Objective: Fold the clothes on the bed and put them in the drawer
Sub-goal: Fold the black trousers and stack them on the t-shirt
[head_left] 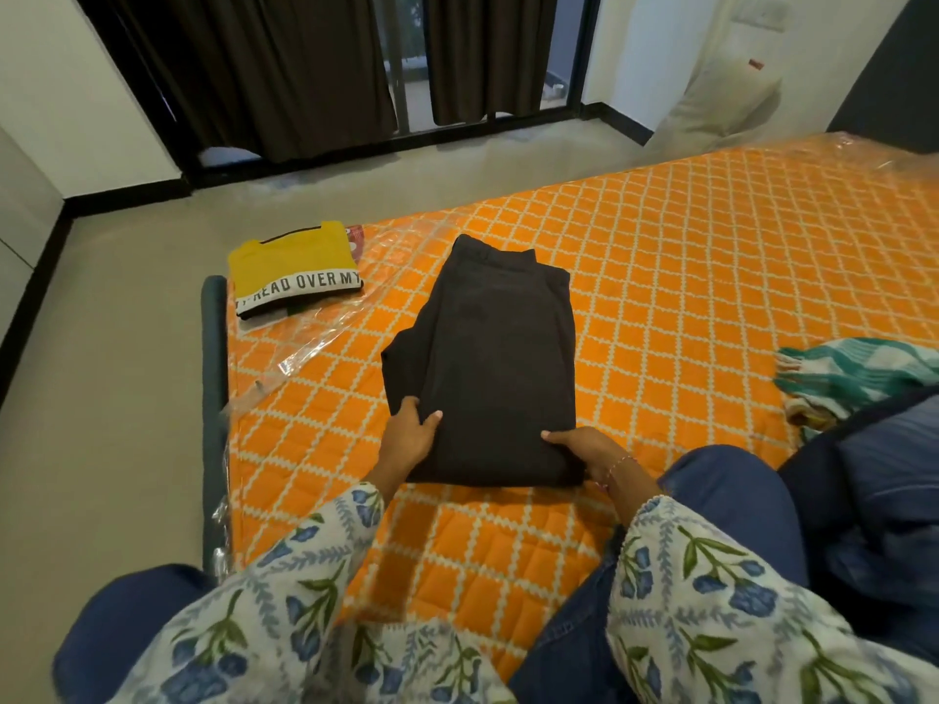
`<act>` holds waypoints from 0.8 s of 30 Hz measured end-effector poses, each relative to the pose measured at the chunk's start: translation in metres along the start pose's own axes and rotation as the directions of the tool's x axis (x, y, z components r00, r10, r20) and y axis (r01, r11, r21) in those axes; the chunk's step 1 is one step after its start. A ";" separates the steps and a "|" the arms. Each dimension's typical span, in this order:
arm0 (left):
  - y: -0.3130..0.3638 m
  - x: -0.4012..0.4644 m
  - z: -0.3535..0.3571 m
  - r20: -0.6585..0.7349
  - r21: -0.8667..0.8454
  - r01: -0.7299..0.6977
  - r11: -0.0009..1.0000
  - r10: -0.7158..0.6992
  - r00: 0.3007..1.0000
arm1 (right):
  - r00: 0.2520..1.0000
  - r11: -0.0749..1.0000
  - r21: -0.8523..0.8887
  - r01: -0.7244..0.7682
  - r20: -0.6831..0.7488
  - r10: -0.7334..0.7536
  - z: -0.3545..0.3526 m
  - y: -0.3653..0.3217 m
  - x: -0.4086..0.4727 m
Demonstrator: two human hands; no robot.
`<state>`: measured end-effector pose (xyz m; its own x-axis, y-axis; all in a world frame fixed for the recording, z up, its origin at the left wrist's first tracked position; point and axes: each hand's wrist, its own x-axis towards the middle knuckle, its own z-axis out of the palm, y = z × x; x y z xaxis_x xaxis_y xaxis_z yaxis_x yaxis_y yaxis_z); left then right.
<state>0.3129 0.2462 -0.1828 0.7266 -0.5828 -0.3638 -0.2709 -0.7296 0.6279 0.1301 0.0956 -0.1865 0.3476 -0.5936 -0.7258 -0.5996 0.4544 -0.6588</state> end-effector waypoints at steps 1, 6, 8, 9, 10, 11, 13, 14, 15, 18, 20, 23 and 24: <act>-0.005 -0.003 0.009 -0.029 0.077 -0.017 0.997 0.019 0.999 | 1.000 0.999 -0.034 0.022 -0.019 -0.023 0.003 0.004 0.002; -0.026 -0.023 0.030 -0.130 0.568 -0.114 0.815 0.226 0.965 | 0.938 0.828 -0.553 0.094 -0.230 -0.261 0.015 0.021 -0.003; -0.032 -0.021 0.031 0.016 0.679 -0.362 0.638 0.481 0.877 | 0.776 0.521 -0.825 0.218 -0.178 -0.606 0.026 0.029 -0.009; -0.037 -0.019 0.029 0.159 0.685 -0.487 0.542 0.541 0.826 | 0.710 0.334 -0.894 0.299 -0.026 -0.704 0.033 0.033 -0.009; -0.044 -0.016 0.026 0.287 0.680 -0.578 0.451 0.561 0.776 | 0.677 0.176 -0.918 0.355 0.122 -0.726 0.037 0.038 -0.007; -0.050 -0.012 0.023 0.386 0.670 -0.638 0.379 0.557 0.736 | 0.655 0.026 -0.928 0.372 0.243 -0.715 0.040 0.045 -0.002; -0.048 -0.013 0.016 0.481 0.695 -0.656 0.293 0.489 0.728 | 0.737 -0.102 -0.927 0.362 0.352 -0.578 0.039 0.051 0.002; -0.044 -0.015 0.015 0.487 0.728 -0.630 0.271 0.443 0.753 | 0.805 -0.103 -0.929 0.354 0.359 -0.472 0.038 0.049 -0.001; -0.042 -0.018 0.017 0.471 0.757 -0.593 0.274 0.401 0.786 | 0.833 -0.094 -0.928 0.360 0.365 -0.415 0.037 0.045 -0.002; -0.031 -0.018 0.021 0.461 0.804 -0.537 0.257 0.301 0.835 | 0.854 -0.039 -0.924 0.380 0.367 -0.368 0.037 0.025 -0.009; -0.019 -0.018 0.018 0.507 0.789 -0.551 0.271 0.217 0.834 | 0.865 0.071 -0.918 0.391 0.340 -0.370 0.035 0.005 -0.013; 0.002 -0.029 0.004 0.609 0.737 -0.591 0.329 0.056 0.791 | 0.890 0.109 -0.892 0.438 0.414 -0.193 0.027 -0.019 -0.024; 0.005 -0.030 0.001 0.636 0.721 -0.604 0.341 0.023 0.772 | 0.894 0.110 -0.887 0.449 0.444 -0.063 0.024 -0.024 -0.029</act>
<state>0.2891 0.2594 -0.1696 0.1532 -0.6941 -0.7034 -0.9860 -0.1548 -0.0620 0.1519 0.1172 -0.1542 0.6684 -0.2638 -0.6954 -0.5495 -0.8053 -0.2227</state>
